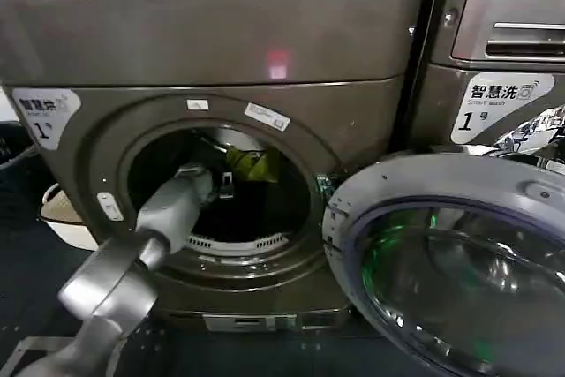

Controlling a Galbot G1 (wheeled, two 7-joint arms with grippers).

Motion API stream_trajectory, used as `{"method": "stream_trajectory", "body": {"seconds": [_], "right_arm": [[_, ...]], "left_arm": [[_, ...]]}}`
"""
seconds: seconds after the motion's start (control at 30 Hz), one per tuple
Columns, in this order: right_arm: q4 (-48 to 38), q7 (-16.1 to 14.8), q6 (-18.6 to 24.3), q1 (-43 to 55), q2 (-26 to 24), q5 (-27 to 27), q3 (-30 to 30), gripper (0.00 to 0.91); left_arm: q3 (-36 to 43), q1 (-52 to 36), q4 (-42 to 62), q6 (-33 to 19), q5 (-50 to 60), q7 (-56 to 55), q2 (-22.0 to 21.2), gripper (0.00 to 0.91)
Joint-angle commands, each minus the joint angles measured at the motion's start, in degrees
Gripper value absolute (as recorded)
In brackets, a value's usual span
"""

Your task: Grasp the clothes from the dryer.

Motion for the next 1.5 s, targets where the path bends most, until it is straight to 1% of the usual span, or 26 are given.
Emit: {"method": "stream_trajectory", "body": {"seconds": [0.03,0.13,0.23,0.43,0.5,0.63,0.77,0.97,1.03,1.1,1.2,1.27,1.37,1.5], "right_arm": [[0.1,0.0,0.0,0.1,0.0,0.0,-0.2,0.907],[0.3,0.0,0.0,0.2,0.1,-0.1,-0.5,0.907],[0.5,0.1,0.1,0.4,0.3,-0.1,-0.8,0.907],[0.4,0.1,0.4,0.5,0.4,-0.3,-1.0,0.907],[0.2,0.1,0.4,0.5,0.4,-0.4,-1.0,0.907],[-0.1,0.1,0.5,0.4,0.4,-0.5,-0.9,0.907],[-0.1,0.2,0.6,0.5,0.2,-0.5,-0.9,0.907],[-0.2,0.4,0.7,0.5,0.2,-0.5,-1.0,0.907],[-0.1,0.5,0.8,0.5,0.2,-0.5,-1.0,0.907],[0.0,0.6,0.8,0.6,0.2,-0.5,-1.2,0.907],[0.0,0.6,1.0,0.8,0.2,-0.8,-1.5,0.907],[-0.1,0.7,1.2,0.8,0.1,-1.0,-1.5,0.907],[-0.2,1.1,1.4,0.8,0.1,-1.2,-1.5,0.907],[-0.5,1.7,1.8,0.8,-0.3,-1.2,-1.3,0.907]], "left_arm": [[-3.6,0.0,-1.6,1.1,-3.1,-2.1,-0.1,0.0],[-6.7,0.6,-4.6,2.3,-5.5,-3.6,0.1,0.0],[-10.3,2.2,-10.3,4.0,-8.8,-5.9,1.1,0.0],[-18.2,5.2,-15.6,5.5,-13.8,-14.9,1.0,0.0],[-21.2,7.0,-17.4,5.4,-14.9,-17.8,1.1,0.0],[-23.7,12.2,-23.4,7.8,-23.6,-24.6,1.7,0.0],[-26.0,18.2,-31.2,8.2,-30.1,-30.3,2.3,0.0],[-29.5,22.7,-39.0,6.8,-37.6,-37.6,2.3,0.0],[-31.4,23.1,-39.8,5.0,-38.5,-39.8,1.8,0.0],[-33.3,23.2,-40.8,4.8,-41.5,-42.0,0.9,0.0],[-35.0,24.5,-44.0,2.1,-47.9,-49.5,0.0,0.0],[-35.6,25.9,-46.7,0.2,-49.1,-53.0,-0.7,0.0],[-37.4,28.9,-50.6,-2.9,-47.7,-57.8,-2.1,0.0],[-39.5,31.8,-53.0,-4.3,-46.5,-63.2,-3.9,0.0]]}}
